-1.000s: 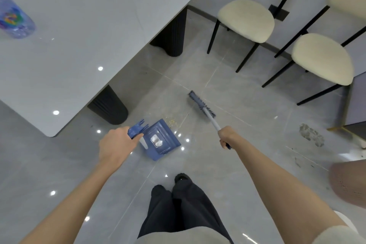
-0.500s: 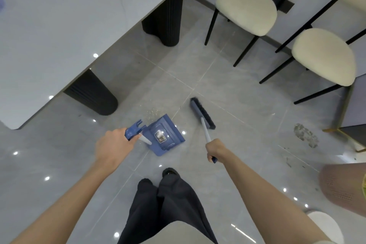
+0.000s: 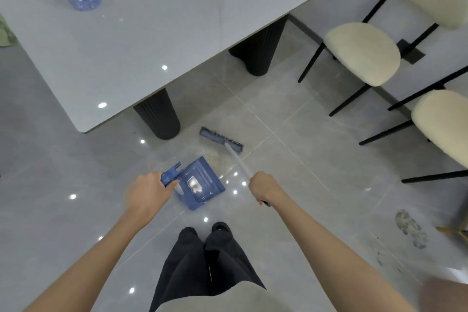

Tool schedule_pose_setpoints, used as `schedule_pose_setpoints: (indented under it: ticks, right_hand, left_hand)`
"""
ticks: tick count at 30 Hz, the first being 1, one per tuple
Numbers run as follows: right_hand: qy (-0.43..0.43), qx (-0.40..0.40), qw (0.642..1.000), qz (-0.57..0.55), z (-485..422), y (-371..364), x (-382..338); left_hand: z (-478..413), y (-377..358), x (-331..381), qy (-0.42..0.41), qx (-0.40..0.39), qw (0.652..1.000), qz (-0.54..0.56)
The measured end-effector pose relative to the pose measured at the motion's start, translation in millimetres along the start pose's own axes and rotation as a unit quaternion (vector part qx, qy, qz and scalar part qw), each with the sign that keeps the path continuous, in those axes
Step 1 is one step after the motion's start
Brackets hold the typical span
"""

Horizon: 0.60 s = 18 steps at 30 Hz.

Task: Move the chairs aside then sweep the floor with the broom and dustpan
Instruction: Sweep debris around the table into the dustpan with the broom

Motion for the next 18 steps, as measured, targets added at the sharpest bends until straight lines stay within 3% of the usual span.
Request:
schedule_pose_setpoints:
  ticks: [5, 9, 12, 18]
  right_hand:
    - [0.02, 0.067, 0.997, 0.031, -32, 9, -40]
    - [0.006, 0.062, 0.996, 0.066, -53, 7, -60]
    - [0.019, 0.036, 0.989, 0.142, -57, -2, -60]
    - [-0.034, -0.066, 0.962, 0.262, -37, -44, -32]
  left_hand:
    - [10, 6, -23, 0.04, 0.034, 0.999, -0.007]
    - [15, 6, -35, 0.073, 0.049, 0.996, -0.004]
    - [21, 4, -45, 0.099, 0.057, 0.993, 0.008]
    - [28, 5, -79, 0.102, 0.07, 0.992, 0.006]
Point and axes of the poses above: each hand's wrist, its own z-axis away from the middle knuckle, its own y-axis out of the back of the hand, x = y × z, the point moved 3 cm from there along -z, towards the middle knuckle, and after that the axes turned 9 degrees about -y, right-handed, at the moved point
